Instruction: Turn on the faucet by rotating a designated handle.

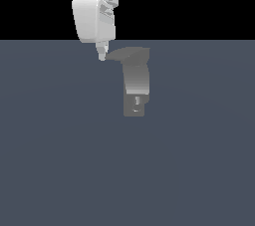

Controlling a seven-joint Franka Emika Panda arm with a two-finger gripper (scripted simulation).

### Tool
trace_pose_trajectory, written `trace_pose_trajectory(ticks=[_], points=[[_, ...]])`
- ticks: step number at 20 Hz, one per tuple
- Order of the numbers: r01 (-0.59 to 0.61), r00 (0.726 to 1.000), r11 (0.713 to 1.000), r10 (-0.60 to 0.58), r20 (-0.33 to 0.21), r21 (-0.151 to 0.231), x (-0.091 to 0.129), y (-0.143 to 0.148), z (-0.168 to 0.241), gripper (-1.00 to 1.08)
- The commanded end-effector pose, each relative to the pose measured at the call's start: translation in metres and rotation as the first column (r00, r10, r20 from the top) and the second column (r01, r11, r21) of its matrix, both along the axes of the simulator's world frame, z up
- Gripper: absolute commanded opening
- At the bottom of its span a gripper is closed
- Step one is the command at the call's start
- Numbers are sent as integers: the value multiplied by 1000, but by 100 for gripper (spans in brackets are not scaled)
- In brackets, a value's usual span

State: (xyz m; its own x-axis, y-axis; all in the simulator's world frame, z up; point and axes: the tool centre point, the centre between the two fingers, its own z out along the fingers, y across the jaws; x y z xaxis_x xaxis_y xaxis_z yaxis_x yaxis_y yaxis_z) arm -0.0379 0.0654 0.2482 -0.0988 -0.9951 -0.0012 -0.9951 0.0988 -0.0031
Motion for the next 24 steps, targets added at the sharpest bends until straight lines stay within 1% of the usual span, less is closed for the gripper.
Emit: trace_pose_trajectory(ticks=[1,6,8,24], points=[[7,1000,1000,-7,-2,-1,-8,-9,0,-100],[6,1000,1000,-6,-3,-1,-22,-18,0,-100],[-1,1000,1000,1,-2,-1,-19,-13,0,-100],[5,1000,1000,-5,-3,-1,-37,-114,0,-100]])
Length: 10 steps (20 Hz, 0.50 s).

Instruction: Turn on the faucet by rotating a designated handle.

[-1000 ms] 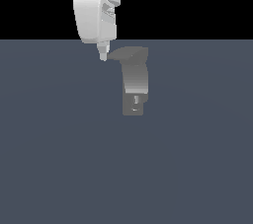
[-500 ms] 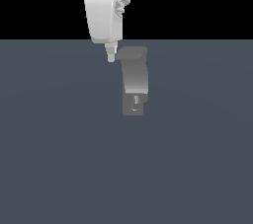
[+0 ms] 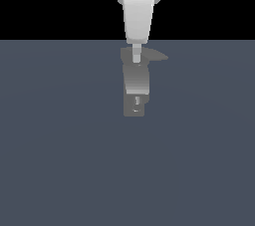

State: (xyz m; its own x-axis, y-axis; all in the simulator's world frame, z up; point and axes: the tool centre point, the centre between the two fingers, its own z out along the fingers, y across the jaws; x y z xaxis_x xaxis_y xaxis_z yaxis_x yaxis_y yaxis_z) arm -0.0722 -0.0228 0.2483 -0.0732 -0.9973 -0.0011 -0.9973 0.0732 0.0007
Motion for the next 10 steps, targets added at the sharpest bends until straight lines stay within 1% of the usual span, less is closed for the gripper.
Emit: trace_pose_trajectory(ticks=[1,2,3,4,10], points=[[31,1000,1000,-31,1,-1,-3,-32,0,-100],[32,999,999,-32,1,-1,-4,-38,0,-100],[32,999,999,-32,1,-1,-4,-38,0,-100],[4,1000,1000,-4,1,0,-2,-18,0,-100],[9,1000,1000,-9,1,-1,10,-37,0,-100]])
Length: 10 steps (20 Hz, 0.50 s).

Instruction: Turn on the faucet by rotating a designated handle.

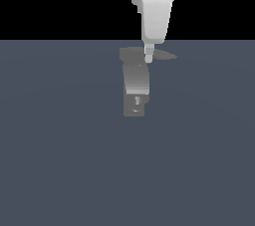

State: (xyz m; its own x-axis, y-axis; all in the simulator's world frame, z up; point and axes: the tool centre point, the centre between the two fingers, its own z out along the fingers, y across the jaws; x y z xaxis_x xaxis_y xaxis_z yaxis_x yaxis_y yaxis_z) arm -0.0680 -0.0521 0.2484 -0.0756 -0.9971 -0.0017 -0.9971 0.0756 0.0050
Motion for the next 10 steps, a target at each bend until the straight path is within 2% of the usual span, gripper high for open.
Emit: trace_pose_trajectory(ticks=[1,10], points=[[7,1000,1000,-7,5,-1,7,-11,0,-100],[14,1000,1000,-14,5,-2,23,-38,0,-100]])
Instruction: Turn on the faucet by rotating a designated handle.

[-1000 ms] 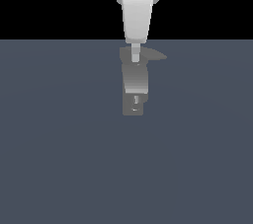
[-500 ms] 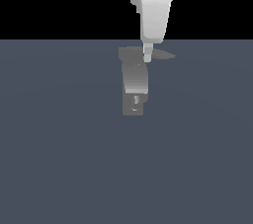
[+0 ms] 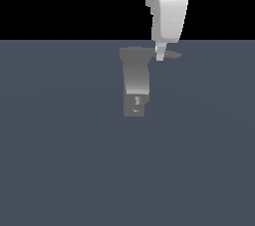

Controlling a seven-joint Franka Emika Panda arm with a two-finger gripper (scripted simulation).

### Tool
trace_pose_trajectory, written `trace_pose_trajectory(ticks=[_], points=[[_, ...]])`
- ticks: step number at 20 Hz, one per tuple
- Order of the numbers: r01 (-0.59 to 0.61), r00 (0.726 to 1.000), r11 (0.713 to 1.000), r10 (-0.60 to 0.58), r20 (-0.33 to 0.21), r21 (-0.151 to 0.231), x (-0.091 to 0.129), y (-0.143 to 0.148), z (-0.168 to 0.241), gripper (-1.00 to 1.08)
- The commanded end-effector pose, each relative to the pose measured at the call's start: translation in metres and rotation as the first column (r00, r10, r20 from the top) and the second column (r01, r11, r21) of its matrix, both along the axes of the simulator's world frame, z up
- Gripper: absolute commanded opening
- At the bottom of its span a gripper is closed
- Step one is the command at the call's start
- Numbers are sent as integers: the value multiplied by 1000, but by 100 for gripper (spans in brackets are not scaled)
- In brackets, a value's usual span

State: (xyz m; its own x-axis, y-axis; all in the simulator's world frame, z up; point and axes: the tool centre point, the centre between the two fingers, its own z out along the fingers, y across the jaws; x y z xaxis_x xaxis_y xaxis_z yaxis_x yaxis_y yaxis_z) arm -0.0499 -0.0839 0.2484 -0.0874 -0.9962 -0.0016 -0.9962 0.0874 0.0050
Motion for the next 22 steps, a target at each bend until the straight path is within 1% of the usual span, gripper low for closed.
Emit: trace_pose_trajectory(ticks=[1,22], points=[[3,1000,1000,-3,5,-2,7,-9,0,-100],[17,1000,1000,-17,5,-2,40,-64,0,-100]])
